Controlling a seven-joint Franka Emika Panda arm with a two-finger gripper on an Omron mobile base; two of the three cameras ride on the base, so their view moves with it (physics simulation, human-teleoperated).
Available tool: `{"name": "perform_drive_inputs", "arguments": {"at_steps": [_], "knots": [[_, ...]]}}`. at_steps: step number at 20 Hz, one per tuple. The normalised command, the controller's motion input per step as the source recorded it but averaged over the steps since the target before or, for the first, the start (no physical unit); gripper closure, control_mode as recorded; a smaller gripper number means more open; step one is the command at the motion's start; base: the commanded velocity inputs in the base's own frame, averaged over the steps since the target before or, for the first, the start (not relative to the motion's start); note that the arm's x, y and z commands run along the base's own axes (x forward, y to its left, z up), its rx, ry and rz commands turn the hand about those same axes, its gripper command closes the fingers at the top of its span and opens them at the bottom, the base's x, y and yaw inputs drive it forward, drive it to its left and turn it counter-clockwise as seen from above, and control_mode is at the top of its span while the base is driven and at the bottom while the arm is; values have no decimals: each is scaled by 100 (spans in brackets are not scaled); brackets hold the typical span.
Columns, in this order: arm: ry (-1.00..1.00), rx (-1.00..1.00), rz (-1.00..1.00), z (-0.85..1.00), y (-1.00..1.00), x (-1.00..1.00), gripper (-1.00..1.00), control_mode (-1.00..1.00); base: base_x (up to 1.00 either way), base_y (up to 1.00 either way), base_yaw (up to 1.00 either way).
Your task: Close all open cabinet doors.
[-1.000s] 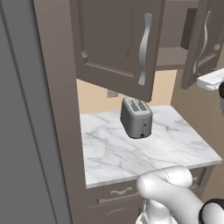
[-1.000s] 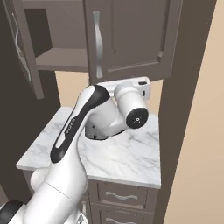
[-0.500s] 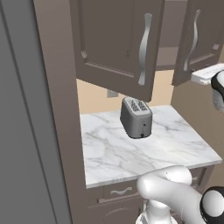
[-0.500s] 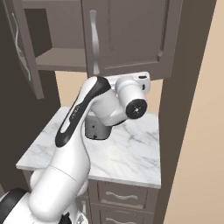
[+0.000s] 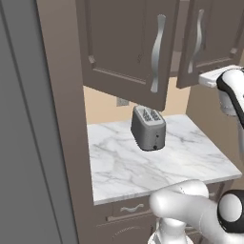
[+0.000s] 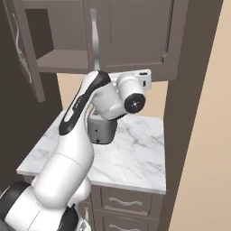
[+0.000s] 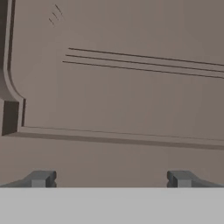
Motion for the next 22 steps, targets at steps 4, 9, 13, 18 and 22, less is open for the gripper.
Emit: {"name": "perform_drive_inputs", "arguments": {"at_steps": [4, 9, 13, 18, 22], "knots": [[0, 0, -6, -9, 8, 39, -100, -100, 0, 0, 0], [0, 0, -6, -4, 5, 36, -100, -100, 0, 0, 0], [0, 0, -5, -6, 2, 31, -100, -100, 0, 0, 0], [0, 0, -4, -3, 1, 29, -100, -100, 0, 0, 0], [0, 0, -3, 0, 0, 24, -100, -100, 0, 0, 0]]}}
